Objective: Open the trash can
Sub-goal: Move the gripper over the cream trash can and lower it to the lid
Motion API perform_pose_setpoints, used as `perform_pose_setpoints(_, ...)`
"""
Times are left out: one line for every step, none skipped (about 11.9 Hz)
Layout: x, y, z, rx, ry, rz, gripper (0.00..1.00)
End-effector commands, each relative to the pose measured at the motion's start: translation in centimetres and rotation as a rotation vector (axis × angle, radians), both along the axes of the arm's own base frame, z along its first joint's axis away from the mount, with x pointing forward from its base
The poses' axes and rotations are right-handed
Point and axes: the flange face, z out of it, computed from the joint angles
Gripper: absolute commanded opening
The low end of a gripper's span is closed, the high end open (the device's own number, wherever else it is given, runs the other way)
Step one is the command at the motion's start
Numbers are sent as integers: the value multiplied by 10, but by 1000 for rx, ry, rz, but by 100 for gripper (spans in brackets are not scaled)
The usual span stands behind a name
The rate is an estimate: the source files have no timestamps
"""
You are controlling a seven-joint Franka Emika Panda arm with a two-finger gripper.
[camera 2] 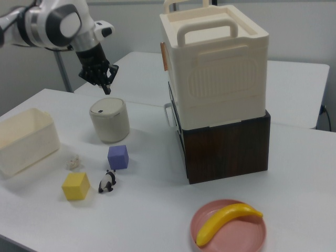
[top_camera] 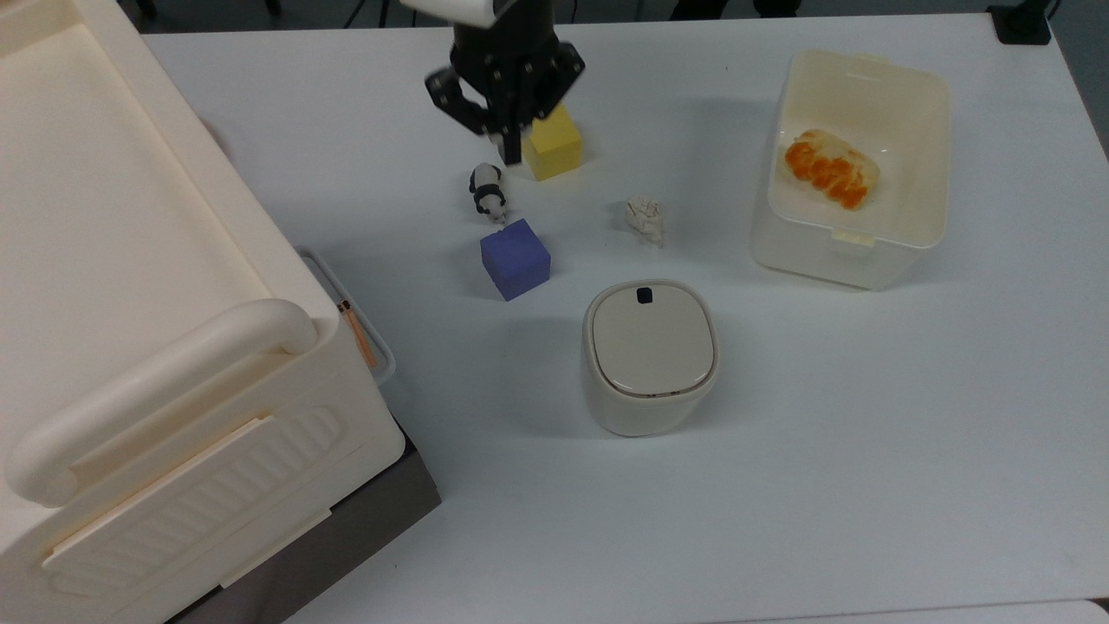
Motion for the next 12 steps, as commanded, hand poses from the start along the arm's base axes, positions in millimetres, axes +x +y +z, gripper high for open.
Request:
perform_pose_setpoints(29, 36, -46, 27, -26, 71, 0)
perform_pose_setpoints(30, 38, -49, 22, -22, 89, 0)
perform_pose_setpoints(29, 43, -49, 19, -23, 127, 0)
perform_pose_setpoints(27, 57, -50, 21, -22, 158, 0)
perform_pose_setpoints(27, 62, -50, 22, -24, 166, 0)
perform_pose_setpoints(26, 67, -48, 24, -34, 174, 0)
perform_pose_setpoints(25, 73, -48, 22, -35, 188, 0)
perform_pose_setpoints(23, 84, -50, 16, -37, 223, 0)
perform_pose_setpoints(25, 87, -57, 12, -30, 246, 0)
perform_pose_setpoints(27, 88, -60, 5, -31, 268, 0)
perform_pose_setpoints(31, 90, -64, 3, -47, 287, 0)
perform_pose_setpoints(36, 95, -75, 4, -61, 297, 0)
